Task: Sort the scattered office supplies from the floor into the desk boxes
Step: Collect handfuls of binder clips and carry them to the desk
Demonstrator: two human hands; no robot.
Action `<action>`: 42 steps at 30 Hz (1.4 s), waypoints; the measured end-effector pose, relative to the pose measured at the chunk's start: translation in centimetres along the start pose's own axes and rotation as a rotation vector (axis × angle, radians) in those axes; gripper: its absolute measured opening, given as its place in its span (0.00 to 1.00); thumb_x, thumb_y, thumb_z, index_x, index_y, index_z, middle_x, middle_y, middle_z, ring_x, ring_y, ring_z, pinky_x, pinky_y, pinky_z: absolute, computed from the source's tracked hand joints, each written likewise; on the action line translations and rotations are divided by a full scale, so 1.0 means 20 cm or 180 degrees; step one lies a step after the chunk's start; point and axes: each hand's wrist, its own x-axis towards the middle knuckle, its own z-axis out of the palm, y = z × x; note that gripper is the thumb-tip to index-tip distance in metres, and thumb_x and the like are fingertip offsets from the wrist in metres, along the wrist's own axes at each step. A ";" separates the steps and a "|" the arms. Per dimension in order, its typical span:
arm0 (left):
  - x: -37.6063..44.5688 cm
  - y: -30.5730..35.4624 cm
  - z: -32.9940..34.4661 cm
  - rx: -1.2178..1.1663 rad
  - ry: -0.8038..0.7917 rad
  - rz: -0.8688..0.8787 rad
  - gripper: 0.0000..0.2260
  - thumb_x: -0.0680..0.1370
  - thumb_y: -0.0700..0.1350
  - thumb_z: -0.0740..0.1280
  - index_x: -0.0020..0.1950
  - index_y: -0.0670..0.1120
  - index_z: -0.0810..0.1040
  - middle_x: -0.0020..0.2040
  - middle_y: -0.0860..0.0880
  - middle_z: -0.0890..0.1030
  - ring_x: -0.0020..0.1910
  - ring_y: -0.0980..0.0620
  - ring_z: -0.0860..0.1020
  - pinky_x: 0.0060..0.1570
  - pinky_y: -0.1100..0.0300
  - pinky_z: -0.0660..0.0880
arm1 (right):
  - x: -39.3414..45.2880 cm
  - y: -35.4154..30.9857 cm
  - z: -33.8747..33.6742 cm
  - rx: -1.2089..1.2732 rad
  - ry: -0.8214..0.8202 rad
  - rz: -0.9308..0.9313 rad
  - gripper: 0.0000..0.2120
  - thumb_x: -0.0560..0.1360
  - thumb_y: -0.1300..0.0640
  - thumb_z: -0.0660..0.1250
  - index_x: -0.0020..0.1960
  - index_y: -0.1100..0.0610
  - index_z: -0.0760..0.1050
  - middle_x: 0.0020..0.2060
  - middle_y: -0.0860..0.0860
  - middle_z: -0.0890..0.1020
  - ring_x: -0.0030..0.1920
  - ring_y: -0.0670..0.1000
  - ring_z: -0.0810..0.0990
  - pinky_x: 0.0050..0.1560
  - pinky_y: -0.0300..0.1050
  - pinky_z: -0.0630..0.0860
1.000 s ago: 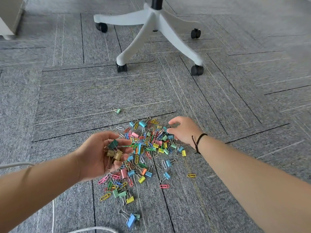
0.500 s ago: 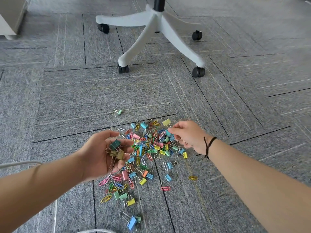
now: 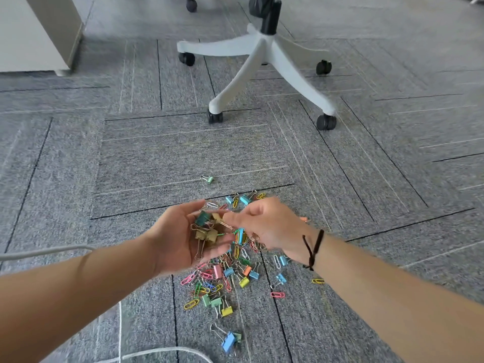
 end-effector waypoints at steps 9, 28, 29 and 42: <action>-0.04 0.03 -0.05 -0.0074 -0.0139 0.0143 0.16 0.78 0.51 0.63 0.52 0.39 0.81 0.39 0.40 0.79 0.39 0.42 0.81 0.35 0.51 0.82 | -0.01 0.22 -0.28 0.3440 0.0691 0.1012 0.13 0.79 0.49 0.65 0.43 0.59 0.73 0.35 0.55 0.77 0.30 0.49 0.72 0.25 0.38 0.68; 0.05 0.01 -0.15 0.0086 0.0013 -0.0059 0.16 0.76 0.51 0.63 0.43 0.41 0.83 0.38 0.43 0.76 0.29 0.50 0.71 0.21 0.65 0.65 | 0.43 0.17 -0.29 -0.1981 0.0703 -0.0137 0.11 0.77 0.51 0.71 0.59 0.49 0.80 0.38 0.41 0.80 0.25 0.42 0.76 0.30 0.38 0.75; 0.04 0.01 -0.16 0.0097 0.0015 -0.0042 0.16 0.76 0.51 0.63 0.43 0.41 0.83 0.38 0.43 0.76 0.29 0.50 0.71 0.21 0.65 0.65 | 0.47 0.14 -0.27 -0.2292 0.0496 -0.0251 0.14 0.77 0.53 0.70 0.62 0.47 0.79 0.40 0.43 0.82 0.29 0.45 0.79 0.36 0.42 0.79; 0.00 0.04 -0.22 0.0109 0.0126 0.0010 0.16 0.81 0.52 0.60 0.49 0.41 0.79 0.37 0.42 0.77 0.29 0.49 0.71 0.21 0.64 0.65 | 0.61 0.15 -0.21 -0.3007 -0.0178 -0.0283 0.18 0.78 0.53 0.68 0.67 0.49 0.76 0.36 0.38 0.70 0.34 0.41 0.72 0.33 0.40 0.67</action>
